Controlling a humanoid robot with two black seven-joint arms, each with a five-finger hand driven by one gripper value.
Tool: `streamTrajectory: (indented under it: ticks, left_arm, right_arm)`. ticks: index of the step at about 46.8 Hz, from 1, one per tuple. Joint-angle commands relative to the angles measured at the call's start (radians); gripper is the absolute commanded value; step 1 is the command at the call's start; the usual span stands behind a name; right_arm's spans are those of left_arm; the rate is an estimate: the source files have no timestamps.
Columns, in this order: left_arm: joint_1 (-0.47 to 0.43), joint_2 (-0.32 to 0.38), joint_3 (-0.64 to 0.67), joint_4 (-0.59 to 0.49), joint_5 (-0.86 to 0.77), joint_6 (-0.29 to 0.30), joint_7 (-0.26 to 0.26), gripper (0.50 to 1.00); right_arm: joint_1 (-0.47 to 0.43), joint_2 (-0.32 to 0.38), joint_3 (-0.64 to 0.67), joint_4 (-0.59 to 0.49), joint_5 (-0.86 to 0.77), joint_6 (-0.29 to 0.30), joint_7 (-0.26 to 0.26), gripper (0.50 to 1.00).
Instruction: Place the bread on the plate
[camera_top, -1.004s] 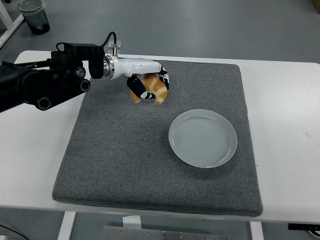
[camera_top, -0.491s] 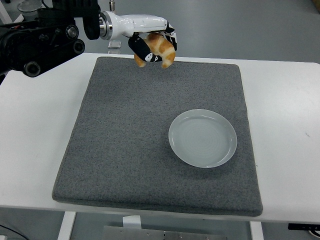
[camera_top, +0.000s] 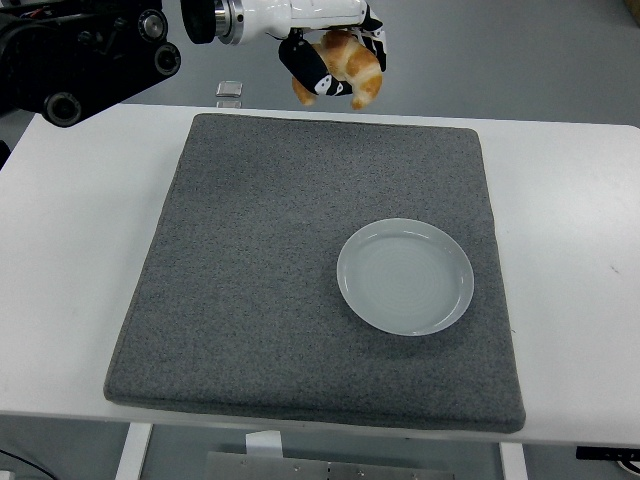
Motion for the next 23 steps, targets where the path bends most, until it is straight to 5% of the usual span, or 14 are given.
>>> streamTrajectory:
  ticks: [1,23]
  left_arm:
    - [-0.002,-0.007,0.001,-0.023,0.0,-0.001,0.0,0.5]
    - [0.036,-0.171,0.029,-0.029,0.023,0.001,-0.049,0.5]
  right_arm:
    - [0.0,0.0,0.0,0.0,0.0,0.0,0.0,0.932]
    - [0.002,0.0,0.0,0.0,0.0,0.0,0.0,0.932]
